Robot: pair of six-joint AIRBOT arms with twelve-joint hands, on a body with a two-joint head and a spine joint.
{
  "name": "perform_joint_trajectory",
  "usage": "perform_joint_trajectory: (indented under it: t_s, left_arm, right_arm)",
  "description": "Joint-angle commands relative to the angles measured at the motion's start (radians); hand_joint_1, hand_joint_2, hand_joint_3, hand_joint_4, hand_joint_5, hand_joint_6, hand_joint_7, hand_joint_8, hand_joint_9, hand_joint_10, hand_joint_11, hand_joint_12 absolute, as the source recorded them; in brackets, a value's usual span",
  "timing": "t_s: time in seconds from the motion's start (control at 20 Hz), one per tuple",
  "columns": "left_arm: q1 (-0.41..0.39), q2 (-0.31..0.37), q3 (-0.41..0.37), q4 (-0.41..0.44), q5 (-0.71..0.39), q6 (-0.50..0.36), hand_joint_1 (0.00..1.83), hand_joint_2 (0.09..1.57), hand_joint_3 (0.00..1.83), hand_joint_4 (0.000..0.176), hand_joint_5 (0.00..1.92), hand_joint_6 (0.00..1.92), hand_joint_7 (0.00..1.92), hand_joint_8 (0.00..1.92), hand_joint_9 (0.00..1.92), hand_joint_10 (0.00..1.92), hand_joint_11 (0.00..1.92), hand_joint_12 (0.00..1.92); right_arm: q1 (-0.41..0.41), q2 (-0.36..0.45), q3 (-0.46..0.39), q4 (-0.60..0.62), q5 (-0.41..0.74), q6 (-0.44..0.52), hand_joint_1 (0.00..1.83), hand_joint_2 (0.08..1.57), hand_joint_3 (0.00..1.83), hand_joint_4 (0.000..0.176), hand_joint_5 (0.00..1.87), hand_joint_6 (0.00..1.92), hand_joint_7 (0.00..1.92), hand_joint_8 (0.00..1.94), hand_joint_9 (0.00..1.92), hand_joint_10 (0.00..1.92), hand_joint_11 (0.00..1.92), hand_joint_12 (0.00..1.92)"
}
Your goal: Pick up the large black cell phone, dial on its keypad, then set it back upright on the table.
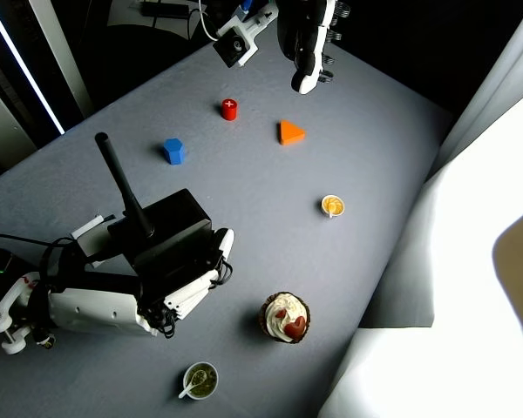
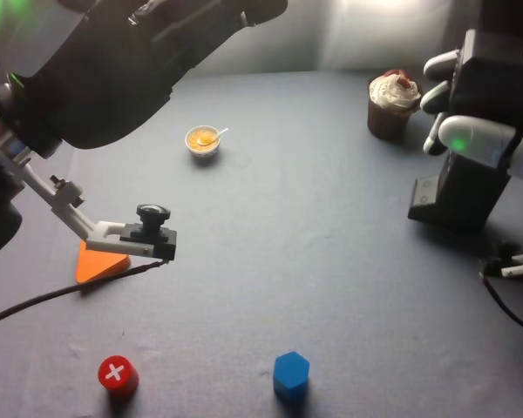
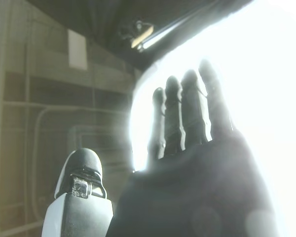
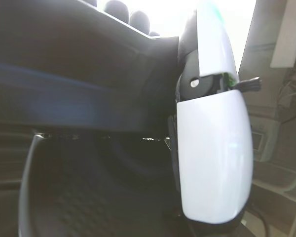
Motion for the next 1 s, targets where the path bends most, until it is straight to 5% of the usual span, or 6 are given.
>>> perform_joint_trajectory:
  t_s: [0.0, 0.95]
  left_arm:
    - [-0.024, -0.005, -0.001, -0.019, -0.120, -0.009, 0.00, 1.18, 0.00, 0.000, 0.20, 0.00, 0.22, 0.00, 0.21, 0.00, 0.00, 0.61]
    - [-0.001, -0.019, -0.023, -0.020, -0.128, -0.008, 0.00, 1.19, 0.00, 0.000, 0.19, 0.00, 0.22, 0.00, 0.20, 0.00, 0.00, 0.54]
  right_arm:
    - [0.014, 0.006, 0.011, 0.016, 0.152, 0.027, 1.39, 1.09, 0.00, 0.000, 0.94, 0.87, 1.03, 0.84, 1.05, 1.11, 1.02, 1.03]
    - [-0.032, -0.007, 0.005, 0.014, 0.156, 0.033, 1.39, 1.09, 0.00, 0.000, 0.94, 0.86, 1.01, 0.88, 1.05, 1.12, 1.03, 1.00]
